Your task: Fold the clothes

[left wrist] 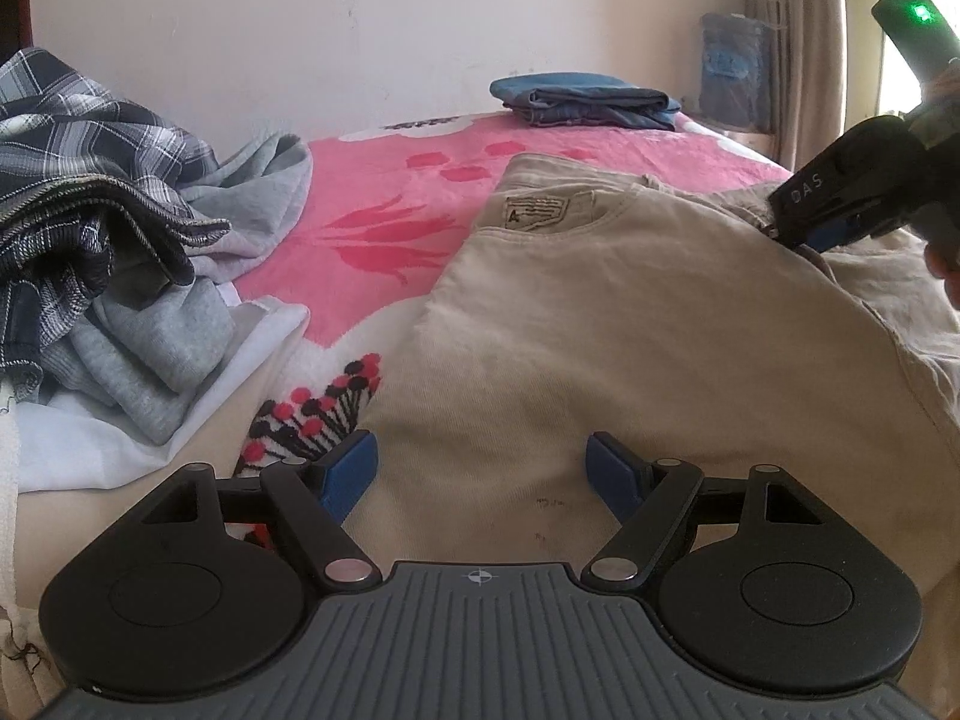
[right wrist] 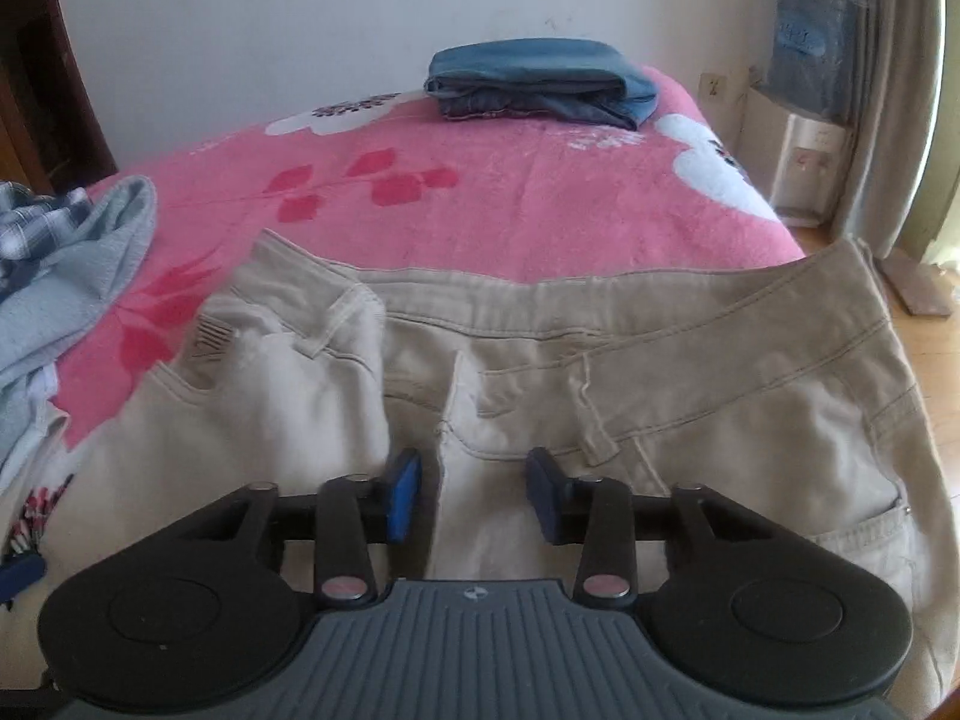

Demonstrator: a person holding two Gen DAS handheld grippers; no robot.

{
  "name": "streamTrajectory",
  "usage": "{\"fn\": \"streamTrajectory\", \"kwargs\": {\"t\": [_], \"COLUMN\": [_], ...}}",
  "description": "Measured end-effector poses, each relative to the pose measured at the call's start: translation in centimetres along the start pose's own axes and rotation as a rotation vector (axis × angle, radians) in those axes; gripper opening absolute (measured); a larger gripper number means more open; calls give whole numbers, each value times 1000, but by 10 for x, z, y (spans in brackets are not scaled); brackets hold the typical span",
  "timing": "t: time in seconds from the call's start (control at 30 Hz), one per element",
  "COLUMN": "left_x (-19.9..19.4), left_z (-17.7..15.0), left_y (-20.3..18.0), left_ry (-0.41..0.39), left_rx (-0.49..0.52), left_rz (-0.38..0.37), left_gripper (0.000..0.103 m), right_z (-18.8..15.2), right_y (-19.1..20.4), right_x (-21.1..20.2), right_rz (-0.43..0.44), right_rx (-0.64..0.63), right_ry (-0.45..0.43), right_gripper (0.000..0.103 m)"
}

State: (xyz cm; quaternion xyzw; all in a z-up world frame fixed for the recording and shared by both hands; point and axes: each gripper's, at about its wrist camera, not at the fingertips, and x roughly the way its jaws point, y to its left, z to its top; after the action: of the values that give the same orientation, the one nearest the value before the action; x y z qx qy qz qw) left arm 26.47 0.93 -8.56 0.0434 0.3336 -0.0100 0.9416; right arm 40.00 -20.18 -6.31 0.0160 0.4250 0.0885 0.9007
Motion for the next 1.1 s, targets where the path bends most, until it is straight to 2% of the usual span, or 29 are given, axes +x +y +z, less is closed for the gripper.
{"fn": "streamTrajectory", "kwargs": {"t": [0.03,0.1,0.2,0.27,0.37,0.43,0.47,0.5,0.57,0.67,0.7,0.77,0.87,0.9,0.93,1.0,1.07,1.1], "left_x": [0,0,-1,0,0,-1,-2,-4,-10,-16,-15,-14,-12,-12,-12,-11,-10,-10], "left_z": [0,0,-1,-1,0,1,1,3,6,13,15,18,18,18,17,15,13,12], "left_y": [0,-1,-2,-3,-4,-4,-3,-2,-1,-6,-9,-15,-24,-25,-25,-24,-21,-19], "left_ry": [1,-1,-3,-3,0,1,-2,-15,-49,-85,-85,-86,-84,-81,-78,-70,-64,-62], "left_rx": [0,4,6,10,7,-2,-7,-14,-31,-29,-24,-10,17,18,15,7,8,11], "left_rz": [0,-1,0,4,9,9,7,2,-11,-32,-39,-48,-47,-44,-41,-37,-26,-15], "left_gripper": [77,77,77,77,77,77,77,77,77,77,77,77,77,77,77,77,77,77], "right_z": [-1,-4,-6,-6,-6,-4,-2,0,2,5,7,14,25,28,30,29,21,19], "right_y": [-4,-13,-28,-34,-44,-45,-40,-34,-19,-6,-5,-3,4,6,8,6,-4,-6], "right_x": [-3,-10,-28,-33,-19,-16,-18,-21,-30,-41,-47,-56,-41,-30,-17,2,17,16], "right_rz": [8,21,-5,-32,-79,-97,-131,-167,-251,-289,-249,-90,158,198,197,125,137,149], "right_rx": [28,83,151,159,175,164,134,101,6,-67,-58,-43,-5,15,27,56,111,122], "right_ry": [-11,-34,-114,-129,-30,-5,-12,-26,-103,-202,-246,-290,-182,-124,-52,42,121,110], "right_gripper": [25,10,6,6,18,20,33,52,55,55,55,55,58,59,59,59,58,43]}}
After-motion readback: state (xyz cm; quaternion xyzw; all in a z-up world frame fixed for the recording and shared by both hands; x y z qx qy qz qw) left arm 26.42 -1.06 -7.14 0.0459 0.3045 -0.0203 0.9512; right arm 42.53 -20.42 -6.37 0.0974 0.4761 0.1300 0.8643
